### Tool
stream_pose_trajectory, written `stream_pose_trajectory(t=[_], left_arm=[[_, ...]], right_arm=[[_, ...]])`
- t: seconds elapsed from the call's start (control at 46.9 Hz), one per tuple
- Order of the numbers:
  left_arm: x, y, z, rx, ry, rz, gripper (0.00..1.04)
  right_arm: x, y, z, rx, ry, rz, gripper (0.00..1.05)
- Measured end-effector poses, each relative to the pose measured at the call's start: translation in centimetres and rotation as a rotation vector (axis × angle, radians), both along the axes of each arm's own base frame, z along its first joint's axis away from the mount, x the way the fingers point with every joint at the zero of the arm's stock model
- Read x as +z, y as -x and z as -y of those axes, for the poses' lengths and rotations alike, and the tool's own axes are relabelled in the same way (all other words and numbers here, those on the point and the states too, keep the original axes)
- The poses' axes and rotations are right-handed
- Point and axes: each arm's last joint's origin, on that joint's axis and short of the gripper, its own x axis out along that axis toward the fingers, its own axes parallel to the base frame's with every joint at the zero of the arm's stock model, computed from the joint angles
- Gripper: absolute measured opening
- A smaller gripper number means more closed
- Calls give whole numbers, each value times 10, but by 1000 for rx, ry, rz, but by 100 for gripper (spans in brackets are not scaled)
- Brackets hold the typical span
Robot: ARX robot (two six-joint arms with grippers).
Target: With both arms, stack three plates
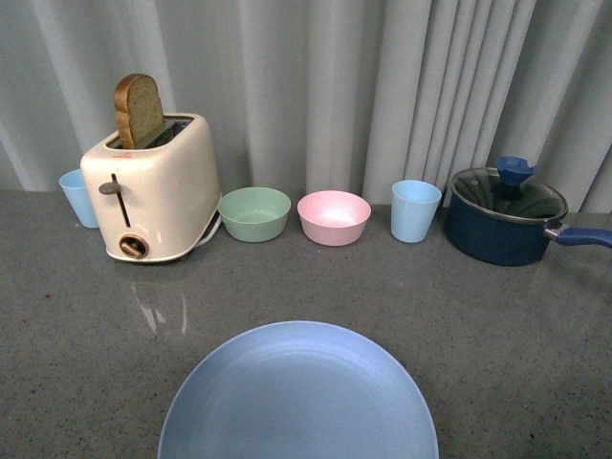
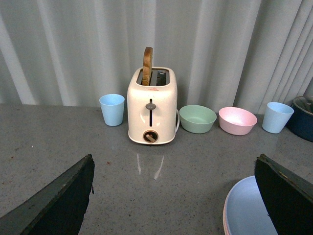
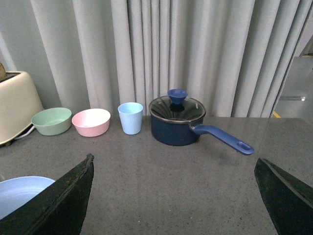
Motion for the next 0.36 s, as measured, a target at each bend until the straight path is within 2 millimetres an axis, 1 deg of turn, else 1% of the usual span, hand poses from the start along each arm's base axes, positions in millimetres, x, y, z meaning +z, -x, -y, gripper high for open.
stream_pose_trajectory(t=[0.362], left_arm=[[0,0,0,0,0,0,98]], right_arm=[[0,0,0,0,0,0,97]])
